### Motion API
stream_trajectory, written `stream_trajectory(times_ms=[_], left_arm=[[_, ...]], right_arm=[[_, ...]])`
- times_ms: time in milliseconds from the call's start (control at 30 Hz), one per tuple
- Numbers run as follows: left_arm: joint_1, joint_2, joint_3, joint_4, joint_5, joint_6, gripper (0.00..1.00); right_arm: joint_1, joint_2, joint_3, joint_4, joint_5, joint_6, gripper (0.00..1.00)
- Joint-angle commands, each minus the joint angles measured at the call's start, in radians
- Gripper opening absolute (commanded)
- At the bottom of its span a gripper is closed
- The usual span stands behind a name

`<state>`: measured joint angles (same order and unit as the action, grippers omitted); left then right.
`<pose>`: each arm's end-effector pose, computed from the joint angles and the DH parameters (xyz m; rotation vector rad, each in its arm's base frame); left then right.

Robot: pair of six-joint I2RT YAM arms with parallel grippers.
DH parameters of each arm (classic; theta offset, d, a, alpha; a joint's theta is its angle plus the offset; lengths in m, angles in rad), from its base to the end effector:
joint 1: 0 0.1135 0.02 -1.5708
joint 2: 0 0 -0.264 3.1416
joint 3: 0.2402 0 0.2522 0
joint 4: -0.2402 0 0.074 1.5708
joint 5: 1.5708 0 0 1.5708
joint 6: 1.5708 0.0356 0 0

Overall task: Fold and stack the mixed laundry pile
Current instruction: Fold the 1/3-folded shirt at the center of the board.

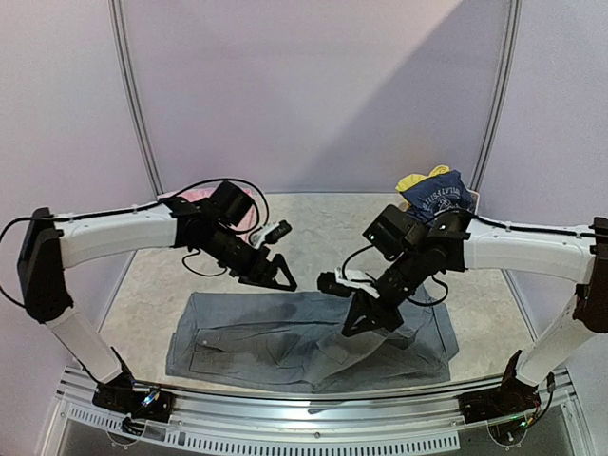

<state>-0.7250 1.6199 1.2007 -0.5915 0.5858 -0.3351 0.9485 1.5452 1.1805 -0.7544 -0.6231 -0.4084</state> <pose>0.2386 -0.2377 0.2445 0.7637 2.6411 -1.1110 0.1629 0.2627 0.2535 -1.8514 1.9781 1.0042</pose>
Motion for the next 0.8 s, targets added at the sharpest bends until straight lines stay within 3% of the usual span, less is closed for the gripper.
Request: stream_trajectory(times_ms=[0, 233, 500, 567, 600, 700, 767], left_arm=[[-0.065, 0.108, 0.082, -0.034, 0.022, 0.080, 0.80], [-0.147, 0.206, 0.150, -0.068, 0.065, 0.166, 0.76], [-0.211, 0.304, 0.243, -0.201, 0.123, 0.259, 0.67], [-0.216, 0.309, 0.234, -0.191, 0.143, 0.249, 0.65], [-0.219, 0.313, 0.231, -0.187, 0.151, 0.243, 0.65], [-0.226, 0.326, 0.229, -0.190, 0.157, 0.228, 0.64], [-0.236, 0.331, 0.226, -0.187, 0.156, 0.214, 0.63]], right_arm=[[-0.003, 0.052, -0.109, 0.004, 0.071, -0.031, 0.00], [-0.002, 0.045, -0.247, 0.102, 0.169, 0.090, 0.00], [-0.001, -0.027, -0.285, 0.102, 0.237, 0.176, 0.01], [-0.001, -0.042, -0.272, 0.091, 0.238, 0.196, 0.12], [-0.001, -0.049, -0.262, 0.082, 0.238, 0.206, 0.26], [-0.001, -0.066, -0.225, 0.050, 0.253, 0.252, 0.55], [-0.001, -0.095, -0.212, 0.029, 0.276, 0.285, 0.60]])
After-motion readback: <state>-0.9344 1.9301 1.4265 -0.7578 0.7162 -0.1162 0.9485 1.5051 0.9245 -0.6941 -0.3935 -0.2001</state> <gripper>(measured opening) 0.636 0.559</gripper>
